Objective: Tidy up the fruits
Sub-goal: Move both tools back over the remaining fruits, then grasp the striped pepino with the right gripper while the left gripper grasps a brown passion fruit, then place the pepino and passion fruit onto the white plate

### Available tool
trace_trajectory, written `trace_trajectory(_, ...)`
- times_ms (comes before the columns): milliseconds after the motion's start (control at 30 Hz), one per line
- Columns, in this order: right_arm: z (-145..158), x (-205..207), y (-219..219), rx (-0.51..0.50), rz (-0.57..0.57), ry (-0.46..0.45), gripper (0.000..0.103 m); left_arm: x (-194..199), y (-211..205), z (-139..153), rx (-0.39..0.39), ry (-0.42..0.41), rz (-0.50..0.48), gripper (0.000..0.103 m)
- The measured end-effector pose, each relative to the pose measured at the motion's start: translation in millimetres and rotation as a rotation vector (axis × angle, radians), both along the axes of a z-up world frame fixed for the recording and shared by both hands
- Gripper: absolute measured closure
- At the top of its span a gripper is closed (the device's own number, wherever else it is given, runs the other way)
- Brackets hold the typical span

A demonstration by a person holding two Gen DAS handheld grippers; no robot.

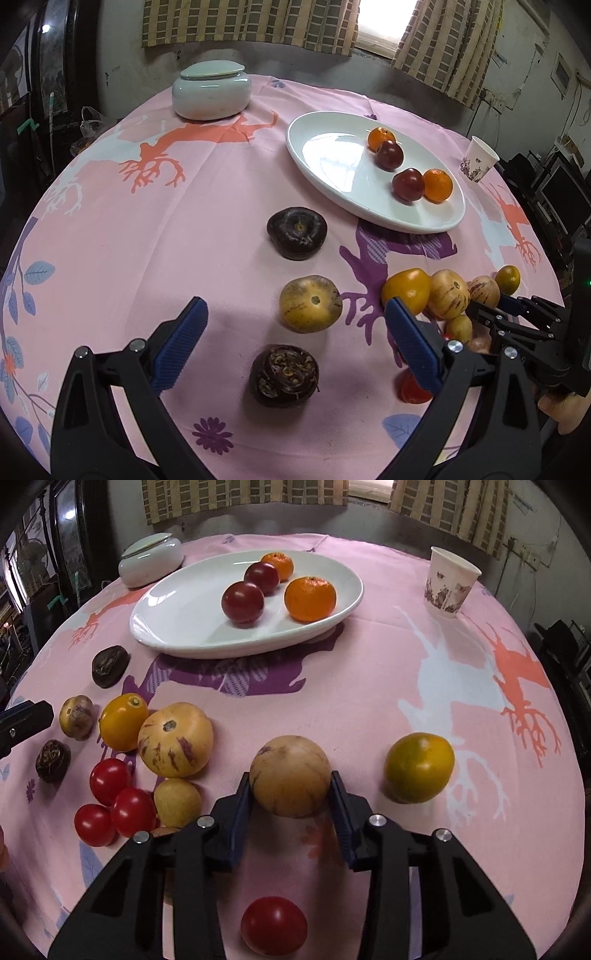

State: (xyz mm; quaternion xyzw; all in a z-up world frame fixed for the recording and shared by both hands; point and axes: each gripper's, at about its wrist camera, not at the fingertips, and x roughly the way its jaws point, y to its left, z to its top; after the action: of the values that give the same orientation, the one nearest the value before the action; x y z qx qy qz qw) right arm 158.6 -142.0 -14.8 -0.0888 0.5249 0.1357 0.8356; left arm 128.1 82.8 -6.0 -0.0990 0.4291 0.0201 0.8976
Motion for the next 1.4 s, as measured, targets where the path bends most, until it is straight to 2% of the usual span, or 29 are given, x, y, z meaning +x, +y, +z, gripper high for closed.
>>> trace_trajectory(100, 6, -7, -8, 0.06, -0.02, -0.002, 0.063, 1, -6, -5, 0.024, 0.007, -0.019, 0.005)
trace_trajectory(333, 28, -30, -39, 0.16, -0.048, -0.069, 0.063, 3, -16, -14, 0.08, 0.008, -0.039, 0.008)
trace_trajectory(433, 32, -31, -42, 0.188, -0.041, -0.066, 0.063, 7, -16, -21, 0.089, 0.024, -0.04, 0.02)
trace_trajectory(500, 36, -34, -41, 0.202, -0.028, -0.076, 0.063, 11, -15, -29, 0.097, 0.044, -0.033, 0.024)
trace_trajectory(600, 41, -37, -39, 0.219, -0.008, -0.086, 0.063, 13, -16, -34, 0.131, 0.028, -0.025, 0.043)
trace_trajectory(667, 42, -38, -37, 0.218, 0.002, -0.087, 0.063, 12, -18, -32, 0.124, 0.016, -0.044, 0.062)
trace_trajectory(867, 45, -40, -38, 0.219, 0.005, -0.102, 0.063, 6, -18, -21, 0.09, -0.013, -0.041, 0.062)
trace_trajectory(1133, 60, -37, -36, 0.241, -0.003, -0.132, 0.063, -8, -28, 31, 0.021, -0.116, -0.074, 0.062)
trace_trajectory(1267, 78, -23, -22, 0.219, 0.04, -0.166, 0.062, 12, -32, 53, 0.029, -0.121, -0.105, 0.062)
trace_trajectory(1400, 88, 4, -7, 0.208, 0.074, -0.196, 0.062, 45, -33, 62, 0.048, -0.116, -0.106, 0.062)
